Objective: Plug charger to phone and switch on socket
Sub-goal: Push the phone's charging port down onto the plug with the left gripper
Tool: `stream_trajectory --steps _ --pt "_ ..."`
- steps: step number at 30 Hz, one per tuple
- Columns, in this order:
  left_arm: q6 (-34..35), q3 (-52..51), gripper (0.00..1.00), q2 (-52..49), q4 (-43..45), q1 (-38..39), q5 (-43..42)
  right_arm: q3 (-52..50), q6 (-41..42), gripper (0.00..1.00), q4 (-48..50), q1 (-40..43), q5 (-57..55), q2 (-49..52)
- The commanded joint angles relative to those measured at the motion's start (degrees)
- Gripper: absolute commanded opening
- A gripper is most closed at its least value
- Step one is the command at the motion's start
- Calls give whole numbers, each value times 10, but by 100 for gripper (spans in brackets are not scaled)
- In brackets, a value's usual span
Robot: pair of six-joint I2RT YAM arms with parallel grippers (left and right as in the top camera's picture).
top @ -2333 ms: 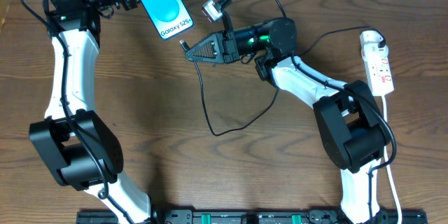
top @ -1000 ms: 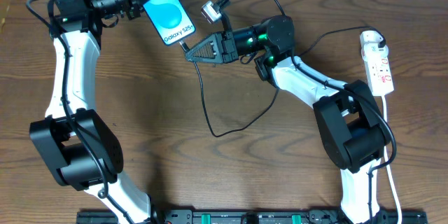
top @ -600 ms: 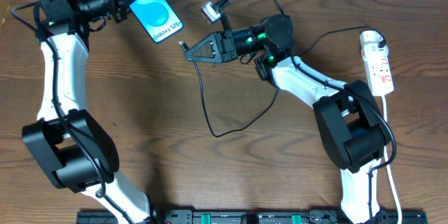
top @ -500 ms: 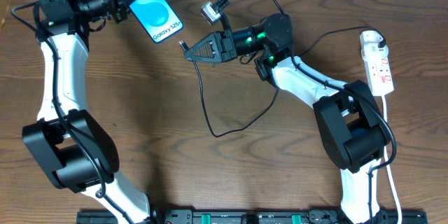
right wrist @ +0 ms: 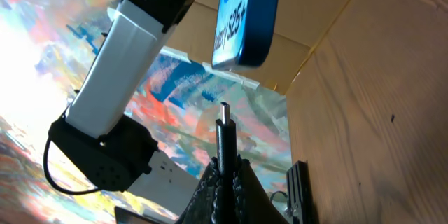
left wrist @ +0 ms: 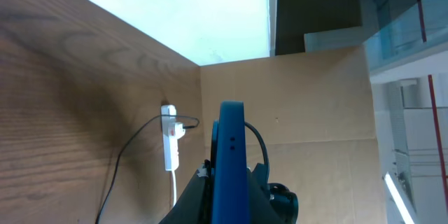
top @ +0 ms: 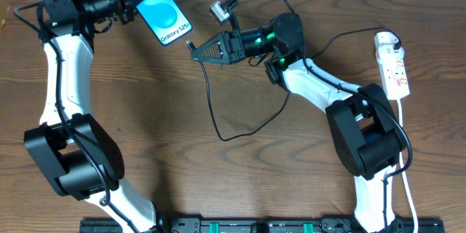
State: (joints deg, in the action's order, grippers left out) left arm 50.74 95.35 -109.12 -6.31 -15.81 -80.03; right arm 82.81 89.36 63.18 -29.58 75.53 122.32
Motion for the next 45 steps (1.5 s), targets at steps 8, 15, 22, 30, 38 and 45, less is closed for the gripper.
stream_trajectory --steps 8,15,22,30,38,45 --pt "-23 5 7 4 -18 7 -14 3 -17 2 0 -13 -12 -2" --pt "-23 5 7 4 -17 31 -10 3 -26 2 -16 -13 -13 -2" --pt "-23 5 7 4 -17 27 -9 3 -31 2 -24 -12 -12 -2" --pt "-23 5 7 4 -7 -8 -3 3 -33 2 -24 -12 -5 -2" --pt "-23 5 7 4 -7 -2 -14 3 -33 1 -24 -12 -11 -2" --pt "-28 5 7 4 -7 4 -14 3 -33 2 -24 -12 -11 -2"
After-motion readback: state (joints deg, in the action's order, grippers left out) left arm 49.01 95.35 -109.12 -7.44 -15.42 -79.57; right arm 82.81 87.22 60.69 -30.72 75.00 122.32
